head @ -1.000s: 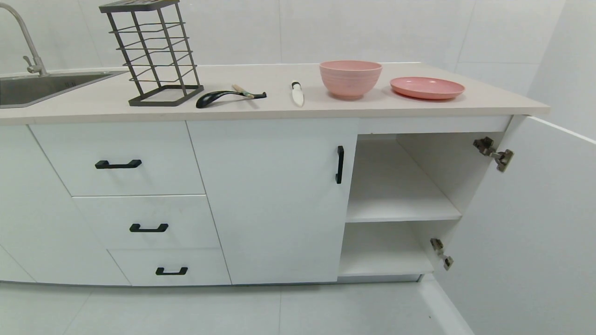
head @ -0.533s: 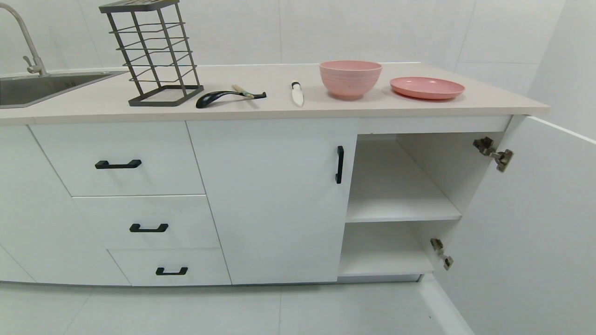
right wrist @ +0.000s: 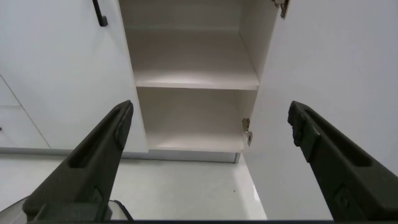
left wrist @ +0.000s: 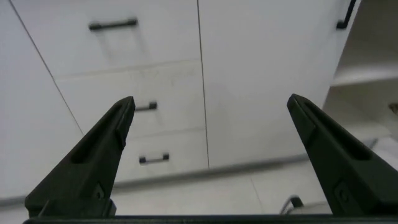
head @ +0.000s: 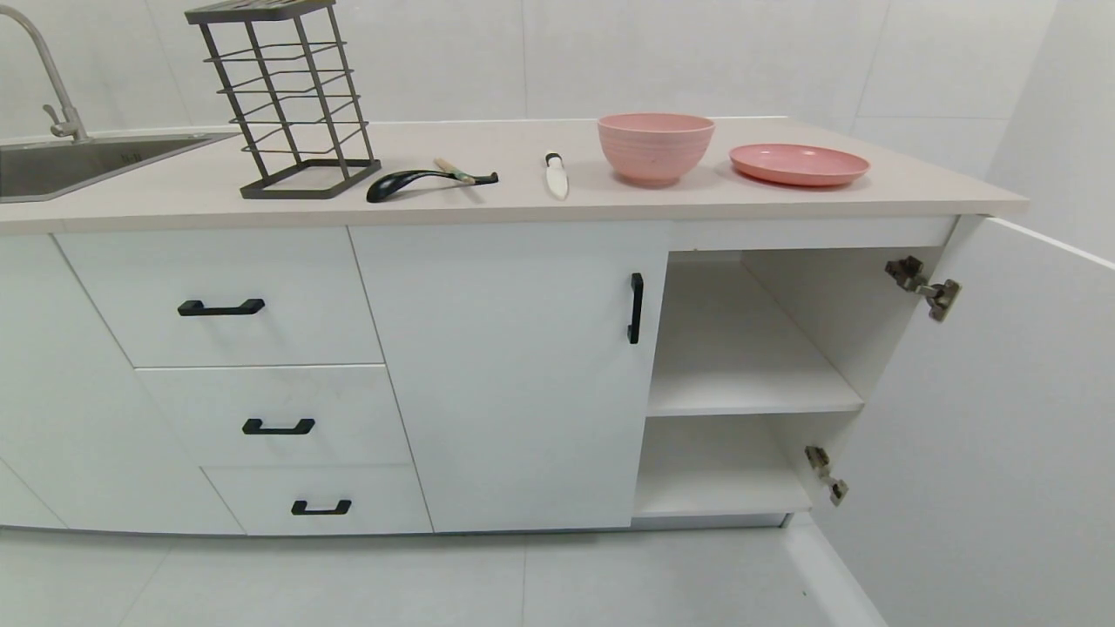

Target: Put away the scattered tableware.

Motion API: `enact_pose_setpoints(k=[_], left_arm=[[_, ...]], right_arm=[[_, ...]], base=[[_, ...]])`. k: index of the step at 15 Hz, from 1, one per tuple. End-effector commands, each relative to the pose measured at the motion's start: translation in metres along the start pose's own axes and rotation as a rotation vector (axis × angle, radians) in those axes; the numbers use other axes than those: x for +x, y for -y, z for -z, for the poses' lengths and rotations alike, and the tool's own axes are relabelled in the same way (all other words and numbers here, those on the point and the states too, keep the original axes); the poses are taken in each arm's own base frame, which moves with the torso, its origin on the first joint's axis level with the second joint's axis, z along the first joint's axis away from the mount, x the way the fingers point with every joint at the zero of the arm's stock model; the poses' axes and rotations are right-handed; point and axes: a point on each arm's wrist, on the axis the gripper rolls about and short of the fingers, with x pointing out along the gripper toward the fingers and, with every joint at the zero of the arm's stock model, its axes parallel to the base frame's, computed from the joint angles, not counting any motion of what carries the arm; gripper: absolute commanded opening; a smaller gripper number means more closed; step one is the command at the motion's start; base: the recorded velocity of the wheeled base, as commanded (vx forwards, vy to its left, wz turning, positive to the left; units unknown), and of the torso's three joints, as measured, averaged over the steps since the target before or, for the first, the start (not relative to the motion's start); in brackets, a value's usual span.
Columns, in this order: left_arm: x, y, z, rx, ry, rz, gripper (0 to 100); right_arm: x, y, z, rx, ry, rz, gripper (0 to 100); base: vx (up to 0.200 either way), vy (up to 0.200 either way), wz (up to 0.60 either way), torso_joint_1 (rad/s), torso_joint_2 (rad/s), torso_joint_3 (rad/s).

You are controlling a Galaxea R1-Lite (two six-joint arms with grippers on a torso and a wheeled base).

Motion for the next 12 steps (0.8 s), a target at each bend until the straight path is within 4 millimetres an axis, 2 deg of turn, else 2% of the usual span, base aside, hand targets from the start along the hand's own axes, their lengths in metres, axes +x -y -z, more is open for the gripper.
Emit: enact_pose_setpoints(k=[1, 3, 4, 10, 12], left_arm=[[0.000, 0.000, -0.002, 0.007, 0.021, -0.006, 100], [-0.001, 0.000, 0.013, -0.027, -0.136, -0.014, 100], [0.000, 0.000, 0.010, -0.040, -0.093, -0.022, 100], [0.000, 0.000, 0.010, -0.070, -0.102, -0.028, 100], [0.000, -0.001, 0.011, -0.069, -0.104, -0.055, 100]], right_arm=[[0.000, 0.000, 0.000, 0.005, -0.004, 0.000, 100], [0.000, 0.000, 0.000, 0.016, -0.004, 0.011, 100], [0.000, 0.000, 0.000, 0.019, -0.004, 0.013, 100], [0.000, 0.000, 0.000, 0.017, -0.004, 0.013, 100], [0.000, 0.000, 0.000, 0.017, -0.004, 0.013, 100]], base=[[0.000, 0.000, 0.00, 0.000, 0.00, 0.000], [0.000, 0.000, 0.00, 0.000, 0.00, 0.000], [0.000, 0.000, 0.00, 0.000, 0.00, 0.000], [0.000, 0.000, 0.00, 0.000, 0.00, 0.000], [0.000, -0.200, 0.00, 0.002, 0.00, 0.002]])
